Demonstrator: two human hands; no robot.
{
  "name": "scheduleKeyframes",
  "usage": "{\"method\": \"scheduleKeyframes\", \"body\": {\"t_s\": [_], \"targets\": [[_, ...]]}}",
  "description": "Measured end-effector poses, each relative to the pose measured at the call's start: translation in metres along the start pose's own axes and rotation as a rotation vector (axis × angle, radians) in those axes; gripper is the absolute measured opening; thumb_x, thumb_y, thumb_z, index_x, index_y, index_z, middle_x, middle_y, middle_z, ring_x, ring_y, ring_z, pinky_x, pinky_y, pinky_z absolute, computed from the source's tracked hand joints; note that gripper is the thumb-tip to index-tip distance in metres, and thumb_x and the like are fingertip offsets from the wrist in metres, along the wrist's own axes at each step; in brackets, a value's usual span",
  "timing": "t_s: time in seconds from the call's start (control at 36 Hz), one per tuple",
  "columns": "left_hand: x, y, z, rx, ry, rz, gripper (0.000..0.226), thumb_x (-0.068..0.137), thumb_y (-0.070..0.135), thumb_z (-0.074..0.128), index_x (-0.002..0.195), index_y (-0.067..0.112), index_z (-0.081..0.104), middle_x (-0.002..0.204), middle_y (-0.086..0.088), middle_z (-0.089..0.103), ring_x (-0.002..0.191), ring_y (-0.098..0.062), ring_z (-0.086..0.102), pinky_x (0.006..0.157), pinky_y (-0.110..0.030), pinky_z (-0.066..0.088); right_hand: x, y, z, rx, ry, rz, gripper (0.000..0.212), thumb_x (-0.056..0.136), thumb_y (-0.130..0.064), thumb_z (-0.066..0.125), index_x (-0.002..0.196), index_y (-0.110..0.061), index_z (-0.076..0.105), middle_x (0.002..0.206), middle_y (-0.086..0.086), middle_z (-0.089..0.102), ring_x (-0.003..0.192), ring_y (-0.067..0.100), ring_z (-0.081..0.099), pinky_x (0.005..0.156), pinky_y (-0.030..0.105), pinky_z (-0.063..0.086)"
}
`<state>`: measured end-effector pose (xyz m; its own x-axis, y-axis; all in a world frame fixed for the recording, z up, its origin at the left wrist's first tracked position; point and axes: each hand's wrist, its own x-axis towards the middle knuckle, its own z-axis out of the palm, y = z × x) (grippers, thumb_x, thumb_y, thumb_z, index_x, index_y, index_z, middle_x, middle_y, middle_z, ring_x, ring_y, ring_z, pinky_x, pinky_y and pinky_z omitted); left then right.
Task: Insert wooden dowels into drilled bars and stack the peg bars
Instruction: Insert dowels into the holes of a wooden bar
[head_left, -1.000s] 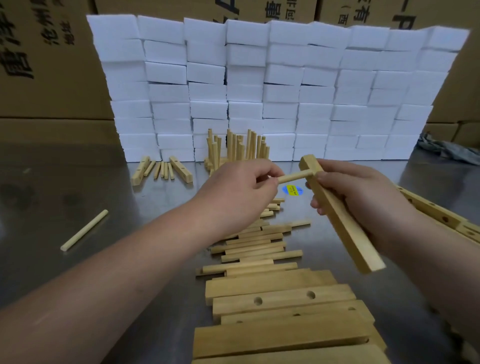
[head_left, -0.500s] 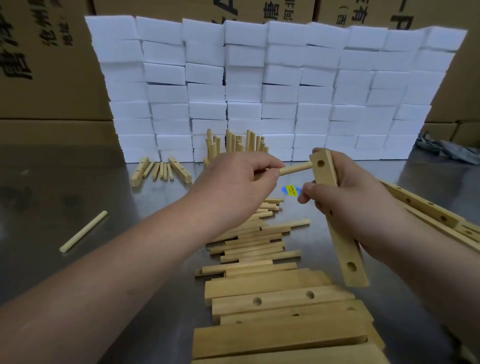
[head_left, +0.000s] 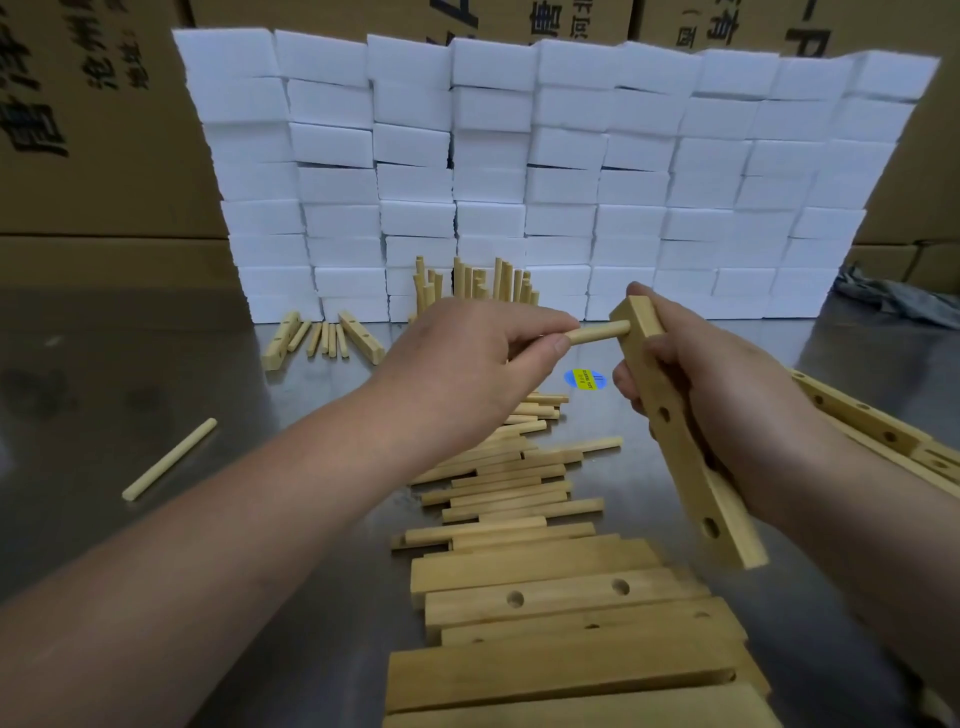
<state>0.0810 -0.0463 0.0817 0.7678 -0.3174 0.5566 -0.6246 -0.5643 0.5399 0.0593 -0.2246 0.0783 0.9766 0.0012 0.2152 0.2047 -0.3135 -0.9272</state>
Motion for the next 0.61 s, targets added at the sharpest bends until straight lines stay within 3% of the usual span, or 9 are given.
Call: {"method": "scheduleKeyframes", "body": {"t_s": [0.08,0.14,0.25,0.36,0.44,0.53,0.61], "targets": [[-0.0001,0.001,-0.0016,0.015,-0.008,0.053,0.018,0.09,0.033,0.054,0.099,0.042,0.067,0.072,0.011,0.062,0.072,-0.004,0.053,0.062,-0.03,0.047,0.0,-0.0012,0.0007,-0.004,0.008,-0.009,0.045,0.094,-0.027,0.029,0.13,-0.049,0.044,0.06,-0.007,0.056,0.057,0.012,0.043,0.061,0.033,0.036],[-0.0004,0.0025,-0.0028,0.042,-0.009,0.103,0.022,0.09,0.032,0.054,0.106,0.046,0.052,0.078,0.008,0.062,0.075,-0.008,0.053,0.064,-0.034,0.049,-0.0002,-0.0021,0.0016,-0.014,0.004,-0.014,0.044,0.095,-0.026,0.029,0.129,-0.051,0.044,0.059,-0.007,0.055,0.055,0.01,0.042,0.059,0.032,0.035],[-0.0007,0.0024,-0.0055,0.041,0.035,0.127,0.016,0.089,0.03,0.057,0.098,0.028,0.07,0.068,0.002,0.065,0.073,-0.008,0.053,0.065,-0.034,0.05,-0.002,-0.0028,0.0028,-0.038,0.006,-0.035,0.042,0.096,-0.027,0.032,0.126,-0.054,0.044,0.058,-0.008,0.057,0.044,-0.001,0.046,0.059,0.029,0.035],[-0.0015,0.0037,-0.003,0.029,0.027,0.093,0.018,0.089,0.031,0.056,0.099,0.027,0.071,0.067,0.004,0.062,0.071,-0.007,0.052,0.063,-0.034,0.049,-0.002,-0.0028,0.0026,-0.033,0.004,-0.067,0.042,0.095,-0.028,0.035,0.128,-0.052,0.044,0.06,-0.007,0.058,0.049,0.003,0.046,0.06,0.031,0.036],[-0.0018,0.0055,-0.0013,-0.014,0.009,0.043,0.016,0.09,0.032,0.055,0.094,0.03,0.07,0.066,0.007,0.06,0.065,-0.007,0.051,0.057,-0.023,0.043,-0.0029,-0.0026,0.0026,-0.014,-0.008,-0.086,0.042,0.095,-0.028,0.036,0.13,-0.05,0.045,0.06,-0.007,0.057,0.053,0.008,0.044,0.06,0.032,0.035],[-0.0022,0.0057,0.0004,-0.064,-0.011,-0.03,0.015,0.09,0.032,0.054,0.085,0.038,0.066,0.059,0.02,0.055,0.055,0.001,0.047,0.051,-0.012,0.037,-0.0048,-0.0013,0.0042,0.007,-0.015,-0.089,0.039,0.097,-0.027,0.037,0.129,-0.048,0.046,0.059,-0.007,0.055,0.05,0.001,0.046,0.063,0.029,0.034],[-0.0032,0.0064,0.0031,-0.118,-0.026,-0.097,0.019,0.091,0.032,0.052,0.081,0.036,0.068,0.051,0.016,0.049,0.052,0.002,0.045,0.049,-0.01,0.036,-0.0071,0.0002,0.007,-0.023,-0.001,-0.097,0.04,0.097,-0.027,0.037,0.129,-0.048,0.045,0.059,-0.009,0.054,0.05,-0.001,0.046,0.065,0.027,0.034]]}}
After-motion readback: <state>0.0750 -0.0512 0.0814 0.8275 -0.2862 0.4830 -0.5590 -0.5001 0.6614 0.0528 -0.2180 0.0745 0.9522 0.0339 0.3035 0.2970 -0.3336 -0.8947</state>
